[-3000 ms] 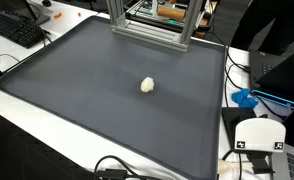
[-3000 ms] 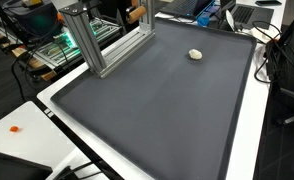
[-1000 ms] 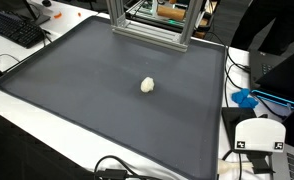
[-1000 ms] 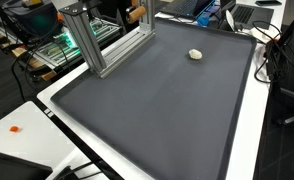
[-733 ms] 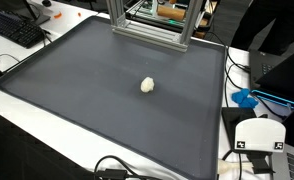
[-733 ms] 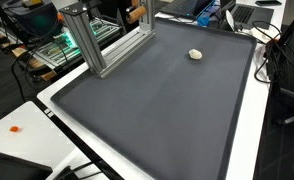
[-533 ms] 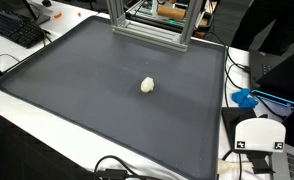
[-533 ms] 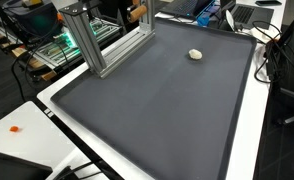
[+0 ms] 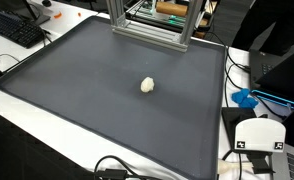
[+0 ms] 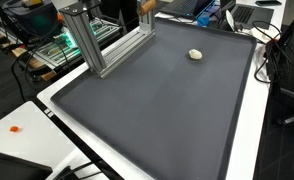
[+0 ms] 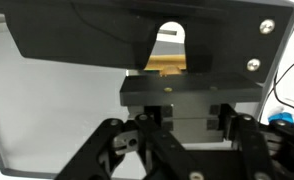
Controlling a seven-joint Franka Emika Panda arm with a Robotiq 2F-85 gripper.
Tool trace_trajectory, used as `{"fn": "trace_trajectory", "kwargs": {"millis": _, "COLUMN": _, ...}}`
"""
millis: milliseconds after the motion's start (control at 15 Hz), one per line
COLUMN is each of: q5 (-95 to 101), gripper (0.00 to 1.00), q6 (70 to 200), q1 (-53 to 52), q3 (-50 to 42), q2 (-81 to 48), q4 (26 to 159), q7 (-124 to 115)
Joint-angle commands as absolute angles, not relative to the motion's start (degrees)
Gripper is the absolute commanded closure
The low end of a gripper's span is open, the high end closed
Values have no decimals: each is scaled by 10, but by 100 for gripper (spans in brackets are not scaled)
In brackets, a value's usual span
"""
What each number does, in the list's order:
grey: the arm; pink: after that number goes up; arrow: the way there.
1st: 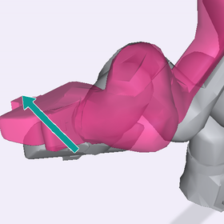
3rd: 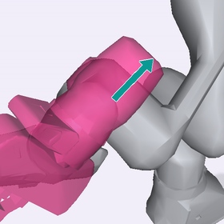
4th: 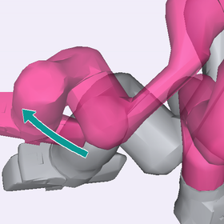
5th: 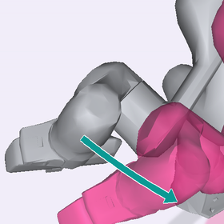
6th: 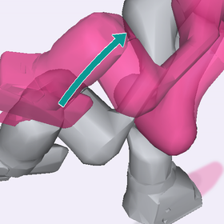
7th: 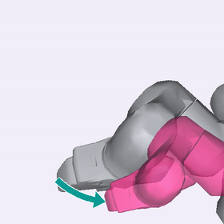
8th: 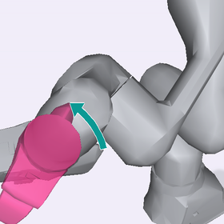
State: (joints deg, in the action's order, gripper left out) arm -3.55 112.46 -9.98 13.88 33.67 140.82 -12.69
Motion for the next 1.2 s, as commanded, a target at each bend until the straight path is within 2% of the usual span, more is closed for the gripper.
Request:
{"fn": "trace_trajectory", "kwargs": {"millis": 0, "q5": -31, "gripper": 65, "q6": 1179, "q1": -101, "q3": 153, "q2": 278, "q4": 1362, "q7": -130}}
{"fn": "trace_trajectory", "kwargs": {"millis": 600, "q5": 35, "gripper": 65, "q6": 1342, "q1": -93, "q3": 173, "q2": 132, "q4": 1296, "q7": -160}}
{"fn": "trace_trajectory", "kwargs": {"millis": 667, "q5": 16, "gripper": 40, "q6": 1325, "q1": -104, "q3": 164, "q2": 156, "q4": 1317, "q7": -147}}
{"fn": "trace_trajectory", "kwargs": {"millis": 1067, "q5": 25, "gripper": 40, "q6": 1337, "q1": -103, "q3": 162, "q2": 125, "q4": 1296, "q7": -148}}
{"fn": "trace_trajectory", "kwargs": {"millis": 1133, "q5": 25, "gripper": 65, "q6": 1337, "q1": -103, "q3": 162, "q2": 125, "q4": 1296, "q7": -148}}
